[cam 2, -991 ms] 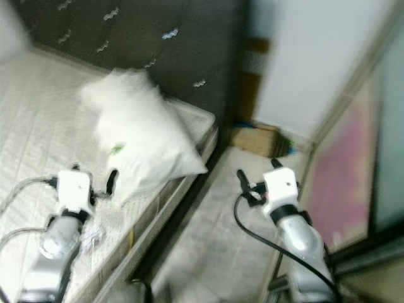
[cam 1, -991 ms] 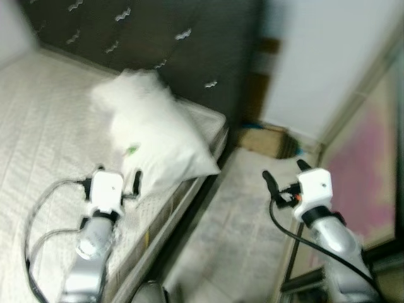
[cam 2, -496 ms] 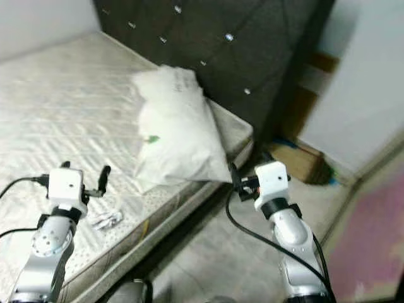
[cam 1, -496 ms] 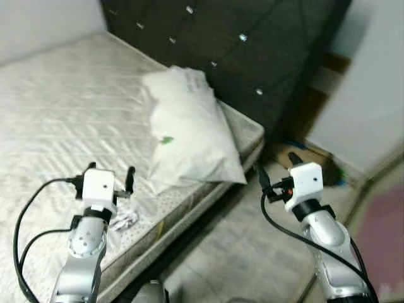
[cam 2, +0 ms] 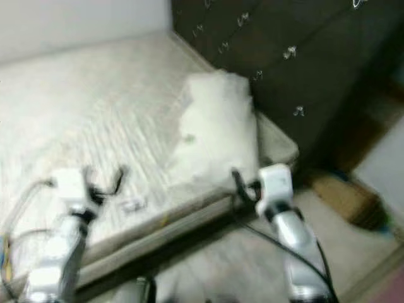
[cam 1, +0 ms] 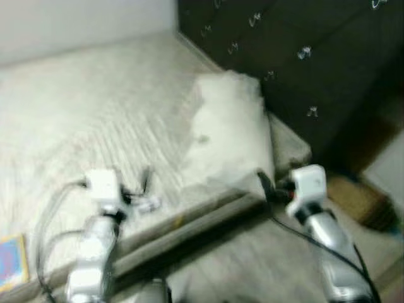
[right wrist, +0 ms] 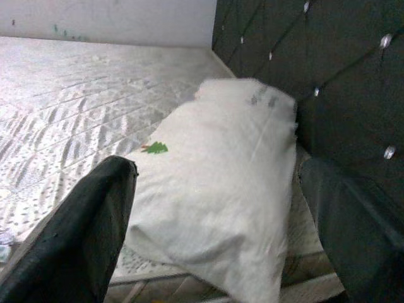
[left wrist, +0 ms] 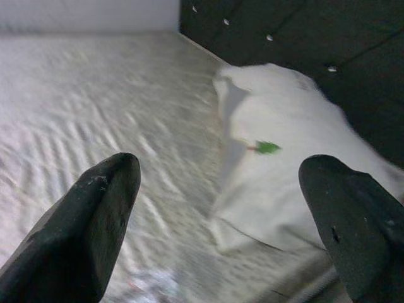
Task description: Clean up the room
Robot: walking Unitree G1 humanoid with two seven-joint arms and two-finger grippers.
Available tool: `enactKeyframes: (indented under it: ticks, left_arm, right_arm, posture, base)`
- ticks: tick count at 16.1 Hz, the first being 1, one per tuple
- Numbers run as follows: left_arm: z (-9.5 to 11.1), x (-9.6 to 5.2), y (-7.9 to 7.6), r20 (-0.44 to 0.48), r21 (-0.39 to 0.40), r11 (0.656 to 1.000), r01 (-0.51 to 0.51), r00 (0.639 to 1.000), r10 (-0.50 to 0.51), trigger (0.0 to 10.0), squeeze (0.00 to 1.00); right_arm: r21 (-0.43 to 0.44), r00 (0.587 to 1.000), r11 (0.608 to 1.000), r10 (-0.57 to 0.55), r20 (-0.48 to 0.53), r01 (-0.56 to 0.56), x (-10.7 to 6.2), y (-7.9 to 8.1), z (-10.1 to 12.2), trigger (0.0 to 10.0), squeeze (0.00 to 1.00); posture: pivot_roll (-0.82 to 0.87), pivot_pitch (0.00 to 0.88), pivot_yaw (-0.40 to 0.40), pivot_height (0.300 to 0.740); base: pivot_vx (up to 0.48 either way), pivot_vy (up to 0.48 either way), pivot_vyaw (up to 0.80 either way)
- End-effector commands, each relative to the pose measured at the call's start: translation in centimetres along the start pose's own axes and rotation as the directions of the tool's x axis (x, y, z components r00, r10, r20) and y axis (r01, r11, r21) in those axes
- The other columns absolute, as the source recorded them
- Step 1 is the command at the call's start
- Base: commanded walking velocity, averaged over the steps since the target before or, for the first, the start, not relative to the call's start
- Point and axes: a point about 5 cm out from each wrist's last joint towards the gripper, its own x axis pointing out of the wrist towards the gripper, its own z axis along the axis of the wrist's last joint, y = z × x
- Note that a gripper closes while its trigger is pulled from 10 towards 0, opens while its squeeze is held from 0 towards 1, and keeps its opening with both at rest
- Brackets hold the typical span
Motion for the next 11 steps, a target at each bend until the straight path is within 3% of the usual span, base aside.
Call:
enactKeyframes:
  ticks: [1, 5, 7, 11]
  left_arm:
    - [0.0, -0.2, 0.6, -0.025, 0.007, 1.000, 0.004, 1.000, -0.004, 10.0, 0.00]
    - [0.2, 0.3, 0.9, -0.049, 0.003, 0.999, 0.034, 0.998, -0.033, 10.0, 0.00]
    - [0.0, -0.3, 1.0, -0.049, 0.009, 1.000, 0.008, 0.999, -0.008, 10.0, 0.00]
    - [0.2, -0.6, 0.9, -0.020, 0.011, 1.000, -0.011, 1.000, 0.011, 10.0, 0.00]
  right_arm:
    - [0.026, 1.000, 1.000, -0.001, 0.010, 0.001, 0.2, 0.2, 0.3, 10.0, 0.00]
    - [0.024, 1.000, 1.000, 0.005, 0.015, -0.005, 0.5, 0.3, 0.4, 10.0, 0.00]
    - [0.029, 1.000, 1.000, 0.000, 0.014, 0.000, 0.4, 0.4, 0.4, 10.0, 0.00]
    - [0.021, 1.000, 1.000, 0.005, 0.014, -0.005, 0.3, 0.4, 0.4, 10.0, 0.00]
  posture:
    - [-0.01, 0.053, -0.072, 0.740]
    - [-0.01, 0.051, -0.063, 0.740]
    - [-0.02, 0.058, -0.057, 0.740]
    - [-0.01, 0.065, -0.058, 0.740]
  base:
    - [0.000, 0.000, 0.80]
    - [0.000, 0.000, 0.80]
    - [0.000, 0.000, 0.74]
    - [0.000, 0.000, 0.23]
